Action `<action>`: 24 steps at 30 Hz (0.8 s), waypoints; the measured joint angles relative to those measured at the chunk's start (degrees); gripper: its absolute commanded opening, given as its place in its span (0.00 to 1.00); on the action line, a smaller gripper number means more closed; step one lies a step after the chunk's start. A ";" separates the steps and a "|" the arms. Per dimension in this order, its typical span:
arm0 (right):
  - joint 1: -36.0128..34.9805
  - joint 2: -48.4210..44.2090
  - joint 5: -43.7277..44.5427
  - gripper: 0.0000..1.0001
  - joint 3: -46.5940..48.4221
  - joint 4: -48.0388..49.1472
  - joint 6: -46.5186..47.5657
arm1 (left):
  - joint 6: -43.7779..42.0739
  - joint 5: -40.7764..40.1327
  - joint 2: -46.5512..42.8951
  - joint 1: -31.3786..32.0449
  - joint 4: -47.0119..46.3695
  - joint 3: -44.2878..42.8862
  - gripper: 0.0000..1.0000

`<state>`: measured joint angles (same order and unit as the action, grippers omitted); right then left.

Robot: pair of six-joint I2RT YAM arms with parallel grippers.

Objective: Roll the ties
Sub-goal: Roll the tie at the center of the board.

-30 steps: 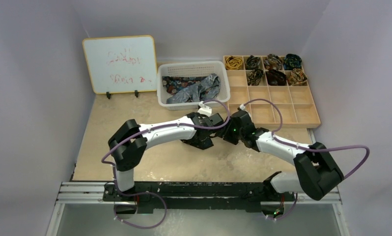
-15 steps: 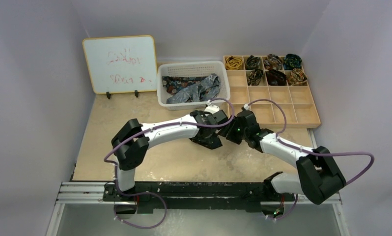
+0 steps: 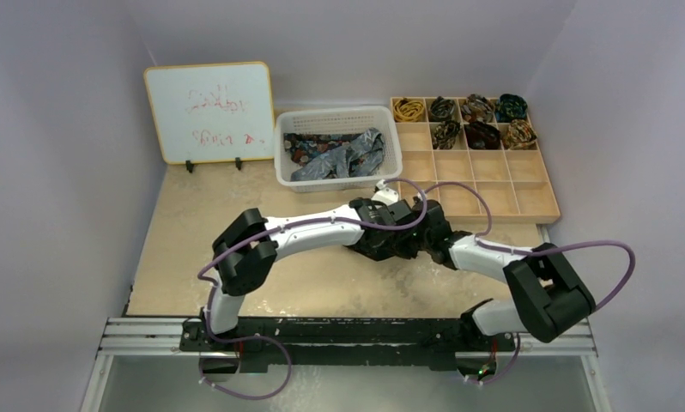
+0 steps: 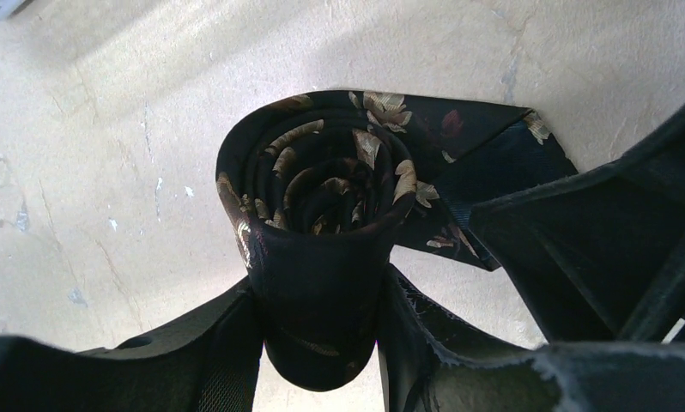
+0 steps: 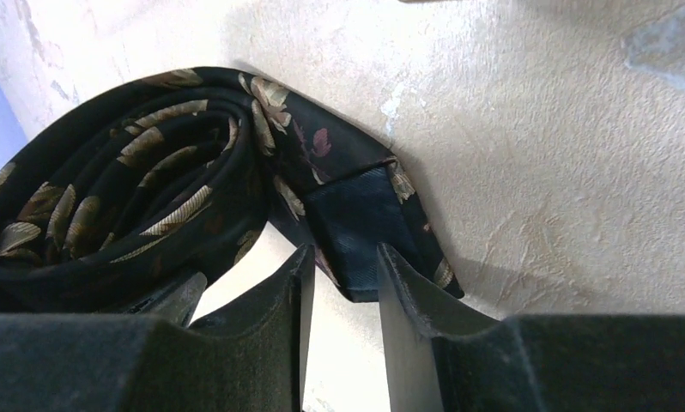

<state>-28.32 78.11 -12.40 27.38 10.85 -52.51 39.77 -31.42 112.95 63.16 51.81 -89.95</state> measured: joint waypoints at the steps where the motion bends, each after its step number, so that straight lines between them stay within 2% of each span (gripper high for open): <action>1: 0.11 0.28 -0.33 0.35 -0.26 0.39 -0.07 | -0.09 -0.57 0.48 0.42 0.28 -0.42 0.44; 8: 0.68 0.39 -4.09 0.34 -3.21 4.96 -1.73 | -0.11 -6.05 4.31 3.13 3.56 -4.22 0.44; 15: 0.85 3.41 -9.75 0.28 -4.68 10.27 -4.02 | -0.61 -10.16 5.97 5.11 4.85 -5.07 0.44; 17: 1.07 3.72 -10.64 0.30 -5.29 11.67 -4.63 | -1.03 -11.04 6.40 5.29 5.01 -5.07 0.44; 20: 1.40 1.18 -10.69 0.32 -7.30 11.96 -6.25 | -1.49 -11.76 6.75 5.51 5.07 -5.07 0.44; 22: 1.95 -2.60 -9.90 0.21 -8.26 10.47 -7.08 | -1.79 -11.91 6.86 5.51 5.03 -5.07 0.44; 23: 2.45 -5.01 -8.92 0.20 -8.31 9.20 -7.54 | -2.12 -11.93 6.86 5.55 4.92 -5.07 0.44; 24: 2.84 -7.13 -7.45 0.23 -8.31 8.33 -8.00 | -2.64 -11.91 6.86 5.57 4.72 -5.07 0.44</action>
<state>-25.47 70.98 -19.86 19.07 19.18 -60.51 37.12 -43.33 119.81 68.73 56.53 -95.02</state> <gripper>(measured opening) 0.239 0.441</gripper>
